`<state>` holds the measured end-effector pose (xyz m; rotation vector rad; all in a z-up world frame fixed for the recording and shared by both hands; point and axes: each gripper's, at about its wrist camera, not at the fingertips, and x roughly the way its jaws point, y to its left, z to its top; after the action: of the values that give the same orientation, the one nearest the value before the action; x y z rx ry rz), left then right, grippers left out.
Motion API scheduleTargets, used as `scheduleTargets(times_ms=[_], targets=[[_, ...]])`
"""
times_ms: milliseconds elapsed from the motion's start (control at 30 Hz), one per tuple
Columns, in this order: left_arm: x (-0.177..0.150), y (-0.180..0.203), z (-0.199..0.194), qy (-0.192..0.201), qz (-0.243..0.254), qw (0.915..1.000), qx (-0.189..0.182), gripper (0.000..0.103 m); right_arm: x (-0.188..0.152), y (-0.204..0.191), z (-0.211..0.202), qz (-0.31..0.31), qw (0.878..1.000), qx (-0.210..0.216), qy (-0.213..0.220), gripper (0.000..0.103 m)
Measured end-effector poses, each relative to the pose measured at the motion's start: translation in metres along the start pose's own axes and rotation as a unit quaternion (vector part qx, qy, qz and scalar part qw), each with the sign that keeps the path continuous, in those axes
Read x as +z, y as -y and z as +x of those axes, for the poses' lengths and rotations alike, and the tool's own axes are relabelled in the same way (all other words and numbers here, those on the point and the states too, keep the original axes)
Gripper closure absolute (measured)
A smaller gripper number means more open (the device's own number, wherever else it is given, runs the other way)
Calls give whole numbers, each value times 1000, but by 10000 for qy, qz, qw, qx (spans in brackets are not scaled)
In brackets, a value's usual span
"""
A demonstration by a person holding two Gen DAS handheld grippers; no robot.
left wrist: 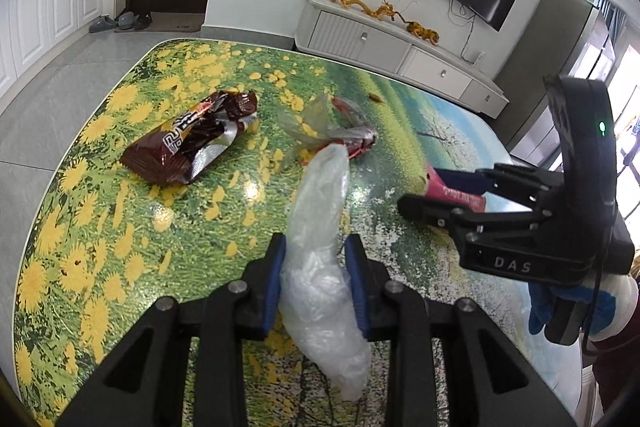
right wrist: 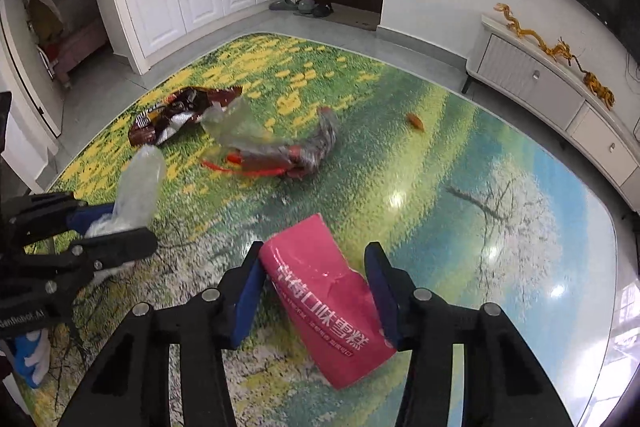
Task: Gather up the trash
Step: 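Grasp the pink box with the right tool while the left grasps a clear plastic bag, then carry pink box and clear bag to the bin and open both tools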
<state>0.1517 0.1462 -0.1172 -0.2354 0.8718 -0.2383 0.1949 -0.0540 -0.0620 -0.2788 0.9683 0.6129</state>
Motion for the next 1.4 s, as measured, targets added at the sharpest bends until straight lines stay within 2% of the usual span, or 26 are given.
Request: scheduleTargets(times_ms=[67,133,200,433,633,800,933,1100,1233,1400], targets=[[0,1,0,-2,24,10000,30,75,-6,0,-4,45,10000,-31,33,61],[1,1,2,-6,52,10000,64,75,-15,1,-10,130,9999,-27,68,72],[1,3,3,-10,89,9999,109,75,-24,3,-18,253,9996,-14,101,76],[-2,13,2,-37,336,9988,366,76,-68,6,-57,731,9967,51,336,78],[-16,27,-10,54,649,9942,852,78,-113,15,-103,1278,9895,81,678,78],[-21,50,-35,187,860,9930,790,78,-155,40,-146,1800,9784,-61,1017,78],[-17,87,-49,264,1194,9912,498,78,-187,68,-181,2189,9666,-336,1290,78],[-18,160,-44,66,1724,9849,-167,78,-232,116,-216,2725,9472,-779,1497,78],[-24,235,-24,-253,2183,9728,-729,78,-268,162,-235,3197,9281,-1151,1522,78],[-32,336,8,-730,2640,9520,-1363,78,-322,218,-245,3900,8969,-1470,1476,78]])
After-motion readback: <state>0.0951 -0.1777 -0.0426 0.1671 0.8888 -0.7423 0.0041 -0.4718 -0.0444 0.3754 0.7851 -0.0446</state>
